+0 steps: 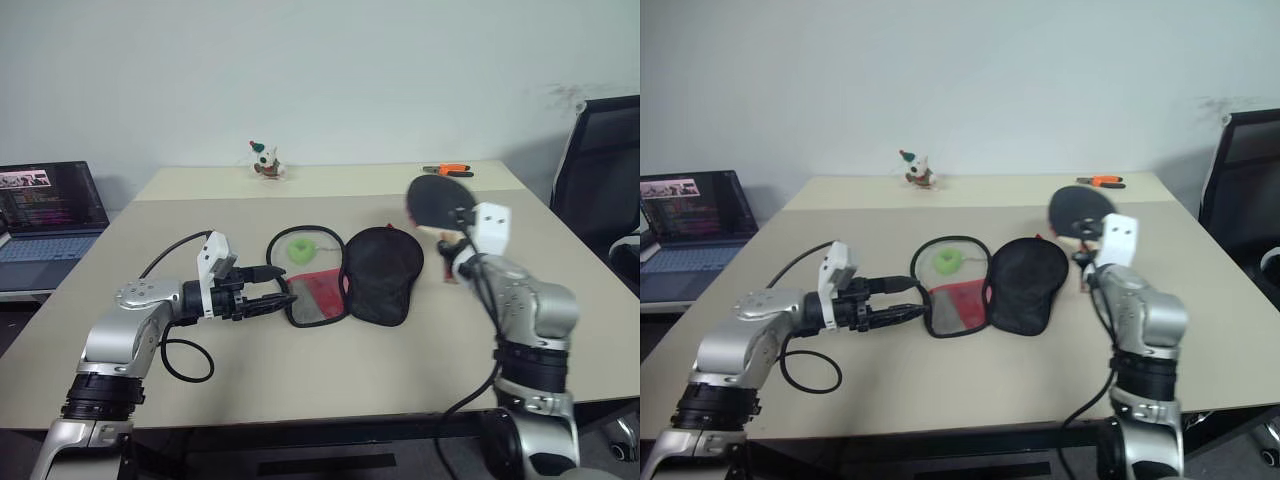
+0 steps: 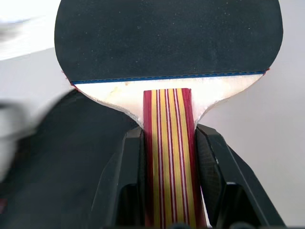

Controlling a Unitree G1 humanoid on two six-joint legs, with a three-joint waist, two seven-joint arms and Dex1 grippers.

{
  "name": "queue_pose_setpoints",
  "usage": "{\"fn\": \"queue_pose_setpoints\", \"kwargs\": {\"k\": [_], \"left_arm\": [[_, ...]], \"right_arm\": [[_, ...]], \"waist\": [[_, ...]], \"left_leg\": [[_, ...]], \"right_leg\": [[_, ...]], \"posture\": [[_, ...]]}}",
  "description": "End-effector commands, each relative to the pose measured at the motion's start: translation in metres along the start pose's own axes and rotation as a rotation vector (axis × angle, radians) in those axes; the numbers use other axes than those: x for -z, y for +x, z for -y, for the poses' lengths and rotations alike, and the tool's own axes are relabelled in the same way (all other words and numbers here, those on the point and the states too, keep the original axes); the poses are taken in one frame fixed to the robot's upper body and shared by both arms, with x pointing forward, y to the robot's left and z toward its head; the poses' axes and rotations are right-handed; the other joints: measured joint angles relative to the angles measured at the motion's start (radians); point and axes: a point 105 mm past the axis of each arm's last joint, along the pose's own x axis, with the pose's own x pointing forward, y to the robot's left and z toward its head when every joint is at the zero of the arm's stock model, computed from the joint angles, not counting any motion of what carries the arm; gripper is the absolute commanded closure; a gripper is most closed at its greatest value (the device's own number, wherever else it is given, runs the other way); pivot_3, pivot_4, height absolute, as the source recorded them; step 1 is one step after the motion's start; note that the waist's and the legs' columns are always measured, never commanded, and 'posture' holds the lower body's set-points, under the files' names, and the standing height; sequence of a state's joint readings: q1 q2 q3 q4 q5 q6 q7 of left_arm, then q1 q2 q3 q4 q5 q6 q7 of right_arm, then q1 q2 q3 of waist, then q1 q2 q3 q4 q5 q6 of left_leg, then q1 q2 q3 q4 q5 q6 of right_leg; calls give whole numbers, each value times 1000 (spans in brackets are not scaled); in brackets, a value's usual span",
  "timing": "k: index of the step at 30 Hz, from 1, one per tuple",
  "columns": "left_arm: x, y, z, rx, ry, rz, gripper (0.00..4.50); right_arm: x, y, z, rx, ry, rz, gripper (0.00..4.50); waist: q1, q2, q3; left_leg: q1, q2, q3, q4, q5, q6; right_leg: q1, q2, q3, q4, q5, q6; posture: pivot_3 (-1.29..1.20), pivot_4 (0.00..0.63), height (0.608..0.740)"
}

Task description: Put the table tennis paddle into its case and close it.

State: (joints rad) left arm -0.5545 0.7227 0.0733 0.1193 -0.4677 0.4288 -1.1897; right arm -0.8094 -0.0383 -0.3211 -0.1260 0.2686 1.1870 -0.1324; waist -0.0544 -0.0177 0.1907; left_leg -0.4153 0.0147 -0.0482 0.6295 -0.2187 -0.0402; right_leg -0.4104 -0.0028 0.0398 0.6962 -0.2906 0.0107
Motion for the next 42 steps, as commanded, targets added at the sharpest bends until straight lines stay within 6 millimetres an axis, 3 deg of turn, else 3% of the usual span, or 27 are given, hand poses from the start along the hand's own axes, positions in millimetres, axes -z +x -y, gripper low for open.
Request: {"fn": "queue_pose_setpoints", "kwargs": {"k": [1,11,18,42], "left_arm": [[-17,-7,0,-6,55,33,979],[-30,-13,-1,-11,62,57,979],[-27,-19,0,-30,63,44,979],[-25,-16,1,-39,65,38,979]], "right_arm": [[-9,-5,-24,-44,17,56,3377],[24,18,-53,-66,69,-19,3377],[38,27,-53,-52,70,-50,3377],[59,32,-62,-46,64,-109,3377]], "waist": [[0,0,0],[-1,0,0],[-2,0,0],[-2,0,0]], "left_leg": [[0,-1,0,0,0,0],[-1,-2,0,0,0,0],[-1,-2,0,0,0,0],[-1,-2,0,0,0,0]], "right_leg": [[0,0,0,0,0,0],[0,0,0,0,0,0],[0,0,0,0,0,0],[0,0,0,0,0,0]], "posture": [[0,150,740],[0,150,740],[0,150,740],[0,150,740]]}}
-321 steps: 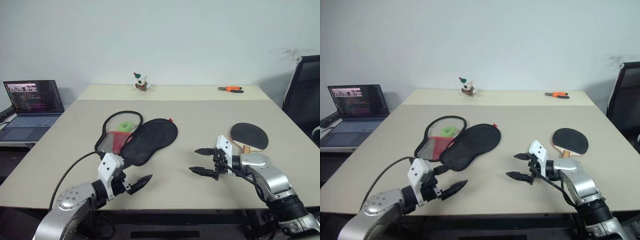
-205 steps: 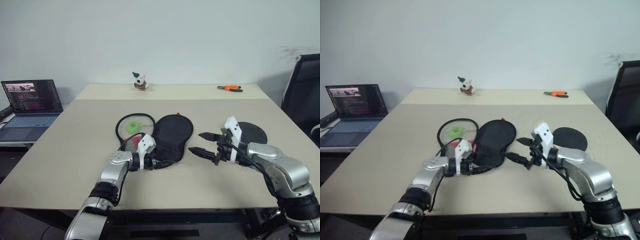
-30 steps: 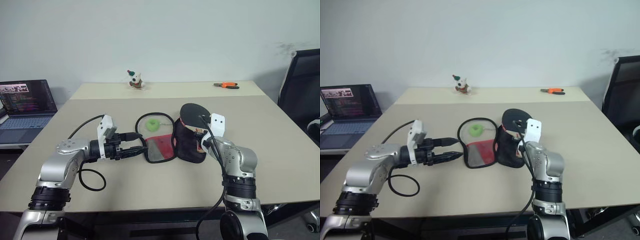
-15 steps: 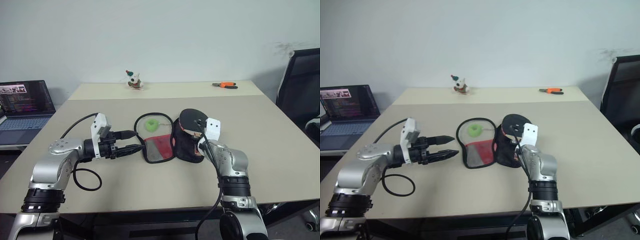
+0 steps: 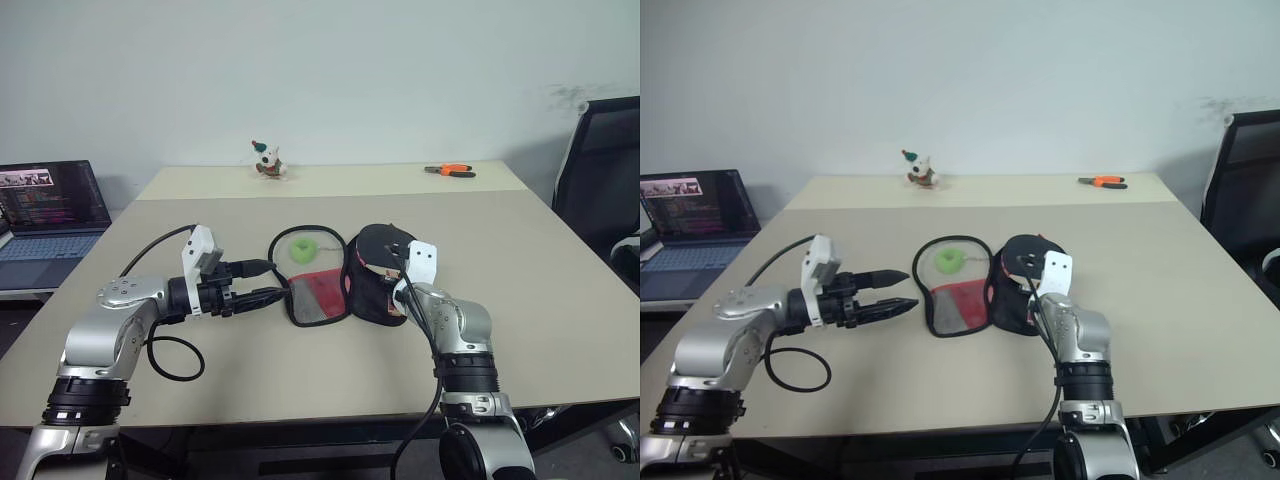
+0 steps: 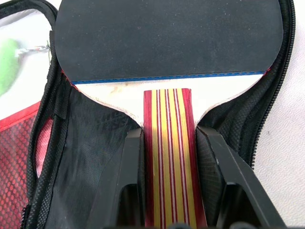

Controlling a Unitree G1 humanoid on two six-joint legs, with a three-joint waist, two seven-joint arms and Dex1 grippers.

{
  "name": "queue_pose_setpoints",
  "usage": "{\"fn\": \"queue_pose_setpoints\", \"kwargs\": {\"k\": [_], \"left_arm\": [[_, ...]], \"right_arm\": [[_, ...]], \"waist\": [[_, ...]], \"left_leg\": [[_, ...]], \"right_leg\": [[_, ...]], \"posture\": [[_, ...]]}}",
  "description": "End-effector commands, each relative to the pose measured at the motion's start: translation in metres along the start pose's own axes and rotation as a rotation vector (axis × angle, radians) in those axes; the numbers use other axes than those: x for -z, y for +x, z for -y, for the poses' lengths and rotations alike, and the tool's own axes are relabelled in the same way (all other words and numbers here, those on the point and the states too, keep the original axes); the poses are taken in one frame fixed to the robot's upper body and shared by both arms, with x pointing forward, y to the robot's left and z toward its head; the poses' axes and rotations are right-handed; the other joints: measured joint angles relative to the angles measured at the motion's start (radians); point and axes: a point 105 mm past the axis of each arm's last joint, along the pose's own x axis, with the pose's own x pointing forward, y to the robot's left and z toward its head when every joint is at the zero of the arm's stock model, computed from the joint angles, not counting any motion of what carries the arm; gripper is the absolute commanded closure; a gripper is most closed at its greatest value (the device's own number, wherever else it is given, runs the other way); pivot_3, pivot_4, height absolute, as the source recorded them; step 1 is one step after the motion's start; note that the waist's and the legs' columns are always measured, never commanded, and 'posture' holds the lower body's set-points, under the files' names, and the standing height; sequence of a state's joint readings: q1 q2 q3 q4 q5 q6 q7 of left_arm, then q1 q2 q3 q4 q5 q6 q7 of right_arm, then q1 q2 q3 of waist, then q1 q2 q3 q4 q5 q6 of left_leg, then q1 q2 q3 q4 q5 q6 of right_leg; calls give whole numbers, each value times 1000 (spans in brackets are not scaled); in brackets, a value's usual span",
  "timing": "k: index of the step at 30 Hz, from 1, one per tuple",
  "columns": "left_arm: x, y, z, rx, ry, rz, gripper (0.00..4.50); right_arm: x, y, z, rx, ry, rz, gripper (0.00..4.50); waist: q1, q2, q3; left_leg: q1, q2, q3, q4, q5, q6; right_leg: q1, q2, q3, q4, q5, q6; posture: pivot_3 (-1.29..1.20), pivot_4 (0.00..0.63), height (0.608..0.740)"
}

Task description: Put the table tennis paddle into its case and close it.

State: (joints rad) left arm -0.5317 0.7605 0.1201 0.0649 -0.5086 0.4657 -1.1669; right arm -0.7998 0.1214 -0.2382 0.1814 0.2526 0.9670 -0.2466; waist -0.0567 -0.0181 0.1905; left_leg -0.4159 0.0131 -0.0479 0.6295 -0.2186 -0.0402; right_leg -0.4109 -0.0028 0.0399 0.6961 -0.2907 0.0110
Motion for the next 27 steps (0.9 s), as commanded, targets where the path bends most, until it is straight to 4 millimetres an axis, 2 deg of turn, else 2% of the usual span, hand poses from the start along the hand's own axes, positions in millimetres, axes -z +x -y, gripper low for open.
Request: {"fn": "queue_pose_setpoints", "kwargs": {"k": [1,3,4,5,7,11,16,19,21,24,27], "left_arm": [[-15,-3,2,-2,55,22,979],[-14,-3,2,-2,55,21,979],[-14,-3,2,-2,54,21,979],[-14,-3,2,-2,54,21,979],[-13,-2,2,-4,54,21,979],[-13,-2,1,-11,53,22,979],[-9,-3,-2,-40,38,17,979],[0,-7,-9,-97,7,3,979],[8,-10,-17,-144,-10,-10,979],[20,-11,-35,-237,-13,-36,1569],[35,-11,-51,-319,-4,-98,2620]], "right_arm": [[-6,-4,-20,-51,18,52,3377],[-6,-5,-21,-50,16,56,2663],[-6,-6,-22,-52,14,59,2568],[-6,-6,-22,-55,11,62,2286],[-6,-8,-24,-60,6,62,1528],[-6,-17,-34,-108,-44,86,286],[-28,-40,-45,-217,-191,208,286],[-46,-71,-47,-425,-370,303,286],[-49,-93,-46,-584,-478,308,286],[-55,-123,-39,-758,-575,298,238],[-59,-138,-31,-839,-638,285,238]], "waist": [[0,0,0],[0,0,0],[0,0,0],[0,0,0],[0,0,0],[0,0,0],[0,0,0],[1,0,0],[9,-1,0],[11,-1,-1],[9,-1,-1]], "left_leg": [[0,0,0,0,0,0],[0,0,0,0,0,0],[0,0,0,0,0,0],[0,0,0,0,0,0],[0,0,0,0,0,0],[0,0,0,0,0,0],[0,0,-1,0,0,0],[0,0,-2,1,0,0],[0,-1,-2,1,0,0],[0,-1,-2,1,0,0],[1,0,-2,1,0,0]], "right_leg": [[0,0,0,0,0,0],[0,0,0,0,0,0],[0,0,0,0,0,0],[0,0,0,0,0,0],[0,0,0,0,0,0],[0,0,0,0,0,0],[0,0,0,0,0,0],[0,0,0,0,0,0],[1,0,-1,-1,0,1],[2,0,-2,-2,0,1],[2,1,-2,-1,0,1]], "posture": [[0,150,740],[0,150,740],[0,150,740],[0,150,740],[0,150,740],[0,150,740],[0,150,740],[0,150,740],[0,150,740],[0,150,740],[0,150,740]]}}
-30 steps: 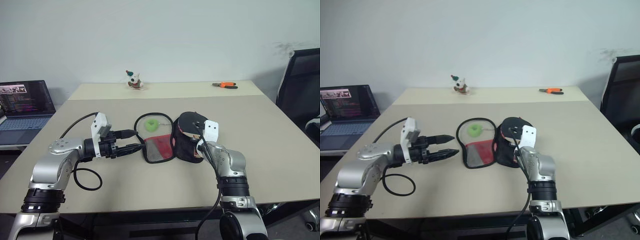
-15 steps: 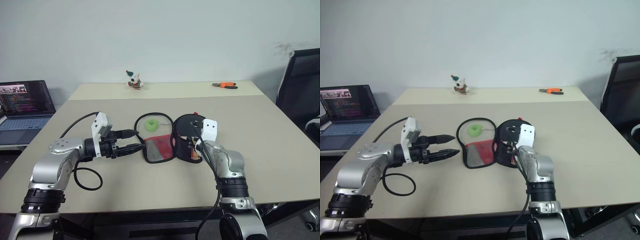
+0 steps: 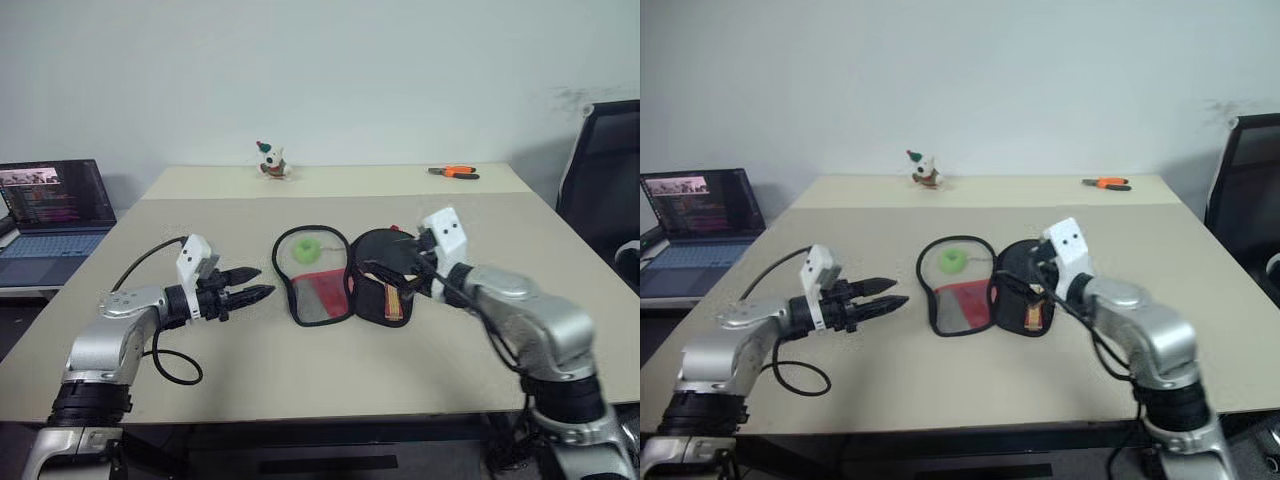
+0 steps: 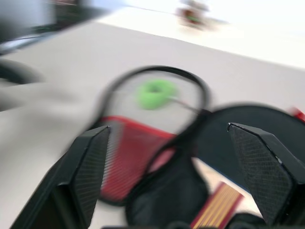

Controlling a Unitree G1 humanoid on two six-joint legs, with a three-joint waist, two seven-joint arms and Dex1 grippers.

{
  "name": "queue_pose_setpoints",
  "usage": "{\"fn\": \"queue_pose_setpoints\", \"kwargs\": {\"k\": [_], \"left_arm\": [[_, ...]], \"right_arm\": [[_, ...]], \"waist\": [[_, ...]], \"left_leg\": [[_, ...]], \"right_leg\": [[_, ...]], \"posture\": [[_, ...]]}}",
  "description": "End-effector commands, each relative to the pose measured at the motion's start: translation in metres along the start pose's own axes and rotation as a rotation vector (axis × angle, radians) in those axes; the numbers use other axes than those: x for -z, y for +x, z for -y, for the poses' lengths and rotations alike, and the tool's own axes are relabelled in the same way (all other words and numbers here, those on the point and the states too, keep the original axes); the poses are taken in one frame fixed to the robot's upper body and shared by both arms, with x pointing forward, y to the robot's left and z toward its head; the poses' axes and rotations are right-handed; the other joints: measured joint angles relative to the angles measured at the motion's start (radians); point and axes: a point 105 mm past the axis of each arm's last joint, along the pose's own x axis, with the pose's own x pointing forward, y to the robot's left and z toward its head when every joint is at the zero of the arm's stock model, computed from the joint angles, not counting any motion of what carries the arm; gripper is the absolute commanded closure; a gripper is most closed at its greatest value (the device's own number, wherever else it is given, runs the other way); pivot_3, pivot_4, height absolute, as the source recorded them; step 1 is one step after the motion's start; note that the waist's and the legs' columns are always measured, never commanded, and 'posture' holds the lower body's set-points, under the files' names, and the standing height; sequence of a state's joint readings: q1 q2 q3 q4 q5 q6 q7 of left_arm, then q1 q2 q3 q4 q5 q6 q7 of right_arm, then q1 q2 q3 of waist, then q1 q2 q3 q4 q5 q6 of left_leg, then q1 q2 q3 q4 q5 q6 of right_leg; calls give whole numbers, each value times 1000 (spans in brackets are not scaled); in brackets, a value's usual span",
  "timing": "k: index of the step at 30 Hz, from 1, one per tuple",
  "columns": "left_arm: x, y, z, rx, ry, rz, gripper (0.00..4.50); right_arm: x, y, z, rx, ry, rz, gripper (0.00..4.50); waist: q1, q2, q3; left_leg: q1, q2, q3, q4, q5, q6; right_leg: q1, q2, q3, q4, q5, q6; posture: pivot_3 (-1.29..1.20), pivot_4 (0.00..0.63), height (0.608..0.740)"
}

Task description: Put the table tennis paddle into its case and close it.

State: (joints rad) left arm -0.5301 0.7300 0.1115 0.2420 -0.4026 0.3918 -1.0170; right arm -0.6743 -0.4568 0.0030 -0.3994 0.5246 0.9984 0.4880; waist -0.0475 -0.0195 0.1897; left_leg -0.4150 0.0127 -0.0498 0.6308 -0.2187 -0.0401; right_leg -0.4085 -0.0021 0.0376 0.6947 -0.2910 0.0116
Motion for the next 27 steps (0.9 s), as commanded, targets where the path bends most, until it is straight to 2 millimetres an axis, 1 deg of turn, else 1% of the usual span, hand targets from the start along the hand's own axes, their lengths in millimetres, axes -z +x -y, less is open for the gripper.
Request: {"fn": "queue_pose_setpoints", "kwargs": {"k": [1,5,8,11,13,16,19,23,27], "left_arm": [[-2,3,-19,-97,57,-18,3020],[10,13,-35,-163,50,-61,4466],[18,23,-41,-180,37,-92,4466],[35,37,-44,-188,29,-168,4466],[40,43,-45,-189,30,-188,4466],[43,57,-43,-180,32,-195,4466],[42,70,-38,-163,39,-192,4466],[35,90,-28,-126,37,-166,4466],[16,107,-21,-87,64,-130,4466]], "right_arm": [[-17,-19,-13,-148,-55,44,238],[-16,-32,-14,-194,-103,28,238],[-10,-39,-20,-258,-98,-4,238],[-3,-45,-25,-302,-101,-46,238],[1,-45,-23,-291,-105,-71,238],[7,-46,-15,-248,-122,-101,238],[10,-47,-6,-205,-130,-117,238],[14,-50,4,-154,-142,-130,238],[17,-56,14,-111,-140,-149,238]], "waist": [[-1,0,0],[0,-1,0],[3,-1,0],[9,-1,0],[9,-1,0],[10,-2,0],[12,-2,0],[17,-2,0],[16,-3,0]], "left_leg": [[0,0,0,0,0,0],[0,0,0,1,0,0],[-1,-1,0,1,0,0],[-1,-1,0,2,0,0],[-1,-2,0,2,0,0],[-1,-2,0,3,0,0],[-1,-2,0,3,0,0],[-2,-3,0,4,0,0],[-2,-4,0,5,0,0]], "right_leg": [[0,0,0,1,0,0],[0,1,0,1,0,0],[0,0,0,1,0,0],[0,0,0,1,0,0],[0,0,0,1,0,0],[0,0,0,1,0,0],[0,0,0,2,0,0],[1,0,-1,2,0,1],[1,0,-2,2,0,1]], "posture": [[0,150,740],[0,150,740],[0,150,740],[0,150,740],[0,150,740],[0,150,740],[0,150,740],[0,150,740],[0,150,740]]}}
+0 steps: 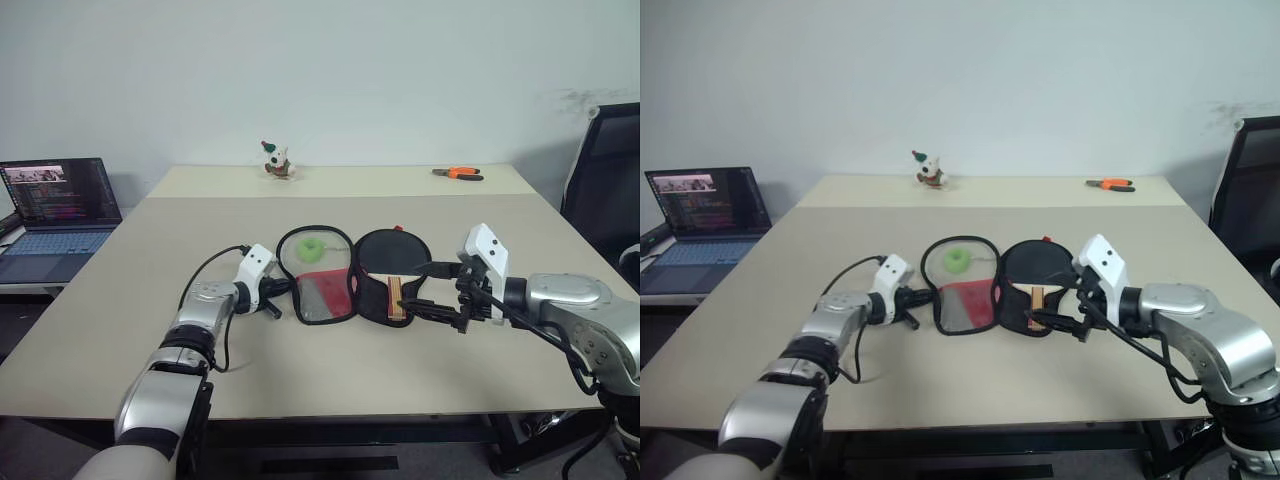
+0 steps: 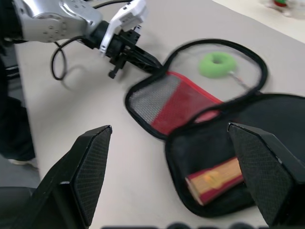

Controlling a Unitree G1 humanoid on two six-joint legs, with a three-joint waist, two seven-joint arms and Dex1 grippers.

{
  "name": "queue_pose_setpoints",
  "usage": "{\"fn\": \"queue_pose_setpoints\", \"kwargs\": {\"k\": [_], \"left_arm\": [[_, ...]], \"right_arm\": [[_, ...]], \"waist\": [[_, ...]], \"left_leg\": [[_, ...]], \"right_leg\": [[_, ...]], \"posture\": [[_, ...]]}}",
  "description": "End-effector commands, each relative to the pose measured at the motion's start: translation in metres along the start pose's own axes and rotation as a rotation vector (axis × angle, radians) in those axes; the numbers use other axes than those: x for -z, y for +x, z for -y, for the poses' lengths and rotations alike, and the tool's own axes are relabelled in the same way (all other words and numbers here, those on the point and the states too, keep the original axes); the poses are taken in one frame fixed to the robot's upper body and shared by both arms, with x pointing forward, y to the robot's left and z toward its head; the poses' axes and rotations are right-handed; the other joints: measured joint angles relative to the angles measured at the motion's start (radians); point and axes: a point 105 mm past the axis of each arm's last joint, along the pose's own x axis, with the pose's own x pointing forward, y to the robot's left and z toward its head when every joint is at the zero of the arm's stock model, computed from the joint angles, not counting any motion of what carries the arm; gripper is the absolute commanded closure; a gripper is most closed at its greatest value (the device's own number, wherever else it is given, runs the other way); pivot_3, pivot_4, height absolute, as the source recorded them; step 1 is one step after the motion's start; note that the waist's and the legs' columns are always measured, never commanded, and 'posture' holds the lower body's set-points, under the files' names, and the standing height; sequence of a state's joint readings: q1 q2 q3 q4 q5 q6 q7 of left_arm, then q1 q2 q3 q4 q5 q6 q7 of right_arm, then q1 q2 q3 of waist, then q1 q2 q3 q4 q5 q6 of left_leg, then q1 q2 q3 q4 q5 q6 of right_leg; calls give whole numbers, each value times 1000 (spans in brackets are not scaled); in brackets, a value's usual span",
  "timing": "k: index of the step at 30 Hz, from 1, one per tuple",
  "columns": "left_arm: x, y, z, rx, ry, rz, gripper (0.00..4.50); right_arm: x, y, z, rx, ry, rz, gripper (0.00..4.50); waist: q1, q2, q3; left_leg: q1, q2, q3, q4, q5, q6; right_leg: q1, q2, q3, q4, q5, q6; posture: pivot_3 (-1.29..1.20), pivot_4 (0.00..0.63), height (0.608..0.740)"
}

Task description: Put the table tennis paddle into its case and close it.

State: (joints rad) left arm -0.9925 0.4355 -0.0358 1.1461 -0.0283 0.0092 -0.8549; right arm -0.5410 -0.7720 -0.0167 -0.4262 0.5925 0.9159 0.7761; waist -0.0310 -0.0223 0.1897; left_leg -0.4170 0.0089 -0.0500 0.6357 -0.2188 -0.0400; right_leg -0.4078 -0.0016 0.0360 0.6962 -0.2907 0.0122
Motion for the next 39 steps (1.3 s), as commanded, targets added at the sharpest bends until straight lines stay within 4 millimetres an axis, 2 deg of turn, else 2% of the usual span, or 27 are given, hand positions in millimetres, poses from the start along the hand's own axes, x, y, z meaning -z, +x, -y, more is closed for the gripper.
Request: {"fn": "queue_pose_setpoints", "kwargs": {"k": [1,5,7,11,15,18,21,25,26,29,32,39], "left_arm": [[-39,6,0,8,73,78,4466],[-69,15,9,37,112,136,4466],[-86,23,20,78,127,176,4466],[-114,38,45,147,161,230,4466],[-147,55,81,220,180,299,4466],[-152,58,89,240,173,317,4466],[-146,55,85,250,169,320,4466],[-138,44,70,249,152,333,4466],[-135,38,64,251,144,343,4490],[-119,6,35,259,131,369,4490],[-109,-23,16,253,107,386,4490],[-100,-76,13,251,75,404,4490]], "right_arm": [[-5,-11,11,66,-34,14,238],[-4,-18,19,110,-35,5,238],[-4,-23,22,132,-32,1,238],[-2,-31,28,165,-17,-9,238],[2,-41,42,237,26,-20,238],[5,-42,46,264,52,-24,238],[7,-37,50,287,99,-5,238],[10,-29,58,323,188,31,238],[14,-24,61,335,228,26,119],[35,-6,72,386,328,-26,119],[49,9,84,450,401,-61,119],[69,39,96,507,526,-102,119]], "waist": [[-1,-1,0],[0,-1,1],[1,-1,1],[0,-1,1],[1,-2,1],[-4,-2,1],[-18,-2,1],[-27,-2,1],[-27,-2,1],[-33,-2,1],[-34,-2,1],[-8,-2,1]], "left_leg": [[0,0,0,0,0,0],[-1,-1,0,1,0,0],[-1,-1,0,2,0,0],[-1,-1,0,3,0,0],[-1,-3,0,4,0,0],[-1,-3,0,5,0,1],[1,-2,3,4,-1,1],[2,0,3,4,-1,1],[2,0,4,4,-1,1],[2,1,4,5,-1,1],[2,3,3,4,0,1],[-1,3,0,7,0,1]], "right_leg": [[0,0,0,0,0,0],[0,0,0,0,0,0],[0,0,-1,0,0,0],[1,0,-1,0,0,0],[1,1,-1,1,0,1],[1,1,-1,0,0,1],[1,2,1,1,0,1],[1,4,2,2,0,1],[1,4,2,3,0,1],[1,4,2,3,0,1],[0,4,3,3,0,0],[0,-1,2,3,0,1]], "posture": [[0,150,740],[0,150,740],[0,150,740],[0,150,740],[0,150,740],[0,150,740],[0,150,740],[0,150,740],[0,150,740],[0,150,740],[0,150,740],[0,150,740]]}}
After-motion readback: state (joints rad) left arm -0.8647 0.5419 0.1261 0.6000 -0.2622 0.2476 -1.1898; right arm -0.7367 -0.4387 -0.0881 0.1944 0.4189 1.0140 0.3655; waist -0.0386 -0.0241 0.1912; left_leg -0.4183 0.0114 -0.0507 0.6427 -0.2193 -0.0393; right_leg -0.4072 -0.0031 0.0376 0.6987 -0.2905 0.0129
